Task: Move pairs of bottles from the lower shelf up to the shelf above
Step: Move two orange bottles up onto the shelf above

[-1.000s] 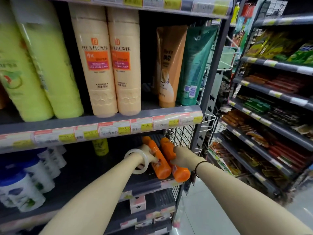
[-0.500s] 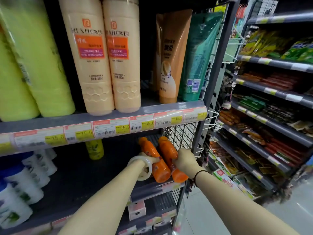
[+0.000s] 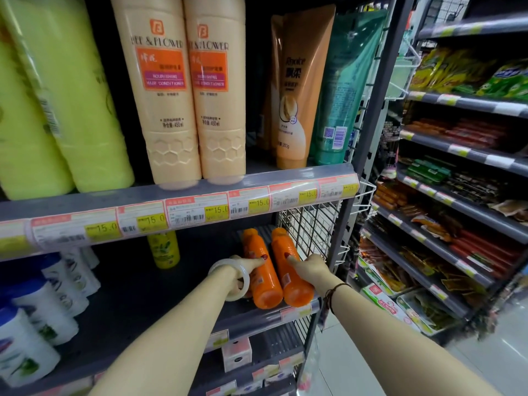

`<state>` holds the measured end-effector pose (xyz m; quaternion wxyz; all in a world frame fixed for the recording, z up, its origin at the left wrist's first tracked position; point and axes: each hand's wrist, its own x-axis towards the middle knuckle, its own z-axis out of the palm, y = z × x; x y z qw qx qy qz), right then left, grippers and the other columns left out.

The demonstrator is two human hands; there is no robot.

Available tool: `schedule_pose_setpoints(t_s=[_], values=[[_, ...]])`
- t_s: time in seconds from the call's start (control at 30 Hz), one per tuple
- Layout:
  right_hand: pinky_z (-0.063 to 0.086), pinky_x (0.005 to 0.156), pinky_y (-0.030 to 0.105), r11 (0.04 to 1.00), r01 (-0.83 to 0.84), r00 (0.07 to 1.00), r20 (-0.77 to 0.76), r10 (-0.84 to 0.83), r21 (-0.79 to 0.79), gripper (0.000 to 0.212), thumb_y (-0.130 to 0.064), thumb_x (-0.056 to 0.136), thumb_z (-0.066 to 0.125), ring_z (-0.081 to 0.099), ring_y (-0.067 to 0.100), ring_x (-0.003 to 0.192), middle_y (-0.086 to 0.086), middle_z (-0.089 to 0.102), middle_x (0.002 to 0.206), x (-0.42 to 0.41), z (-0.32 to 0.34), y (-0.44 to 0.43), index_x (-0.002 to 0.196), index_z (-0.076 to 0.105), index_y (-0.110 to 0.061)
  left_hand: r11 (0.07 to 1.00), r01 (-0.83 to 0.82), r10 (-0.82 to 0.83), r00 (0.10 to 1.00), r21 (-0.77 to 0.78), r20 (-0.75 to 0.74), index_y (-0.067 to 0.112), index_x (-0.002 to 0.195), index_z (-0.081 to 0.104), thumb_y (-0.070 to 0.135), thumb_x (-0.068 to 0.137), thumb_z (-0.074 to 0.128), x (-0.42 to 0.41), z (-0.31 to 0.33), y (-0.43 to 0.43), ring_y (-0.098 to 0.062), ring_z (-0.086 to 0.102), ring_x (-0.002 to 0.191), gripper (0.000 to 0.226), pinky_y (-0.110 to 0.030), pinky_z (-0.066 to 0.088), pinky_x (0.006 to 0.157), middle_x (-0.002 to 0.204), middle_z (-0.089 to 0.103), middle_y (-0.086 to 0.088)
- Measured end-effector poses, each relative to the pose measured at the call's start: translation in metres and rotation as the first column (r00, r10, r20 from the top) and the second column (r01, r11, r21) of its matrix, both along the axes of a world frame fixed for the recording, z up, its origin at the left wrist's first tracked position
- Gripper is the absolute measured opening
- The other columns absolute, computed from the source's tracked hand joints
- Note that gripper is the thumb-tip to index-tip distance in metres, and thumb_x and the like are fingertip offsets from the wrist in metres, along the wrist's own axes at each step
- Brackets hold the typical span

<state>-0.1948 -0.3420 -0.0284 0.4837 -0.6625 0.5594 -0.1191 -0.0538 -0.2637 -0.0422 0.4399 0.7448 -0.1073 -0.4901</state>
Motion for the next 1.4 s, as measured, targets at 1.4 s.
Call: schedule_pose_setpoints(t_s=[1.4], values=[[0.044,0.101,0.055,0.907,-0.271,0.907,0.401,0.128,0.323,0.062,0.002,0.081,0.067,0.054,0.035,0.119,0.015,0.056,0.129,-0.064,0.017,0.067,0.134,0.037,-0.008,0.974,0.189,-0.184,0.981,-0.120,0.054,0.025,0.139,0.034,0.007,0.065,0.080,-0.037,0.045,0.089,-0.037,0.053,0.119,0.089,-0.057,0.048,0.094,0.129,0.053,-0.014]])
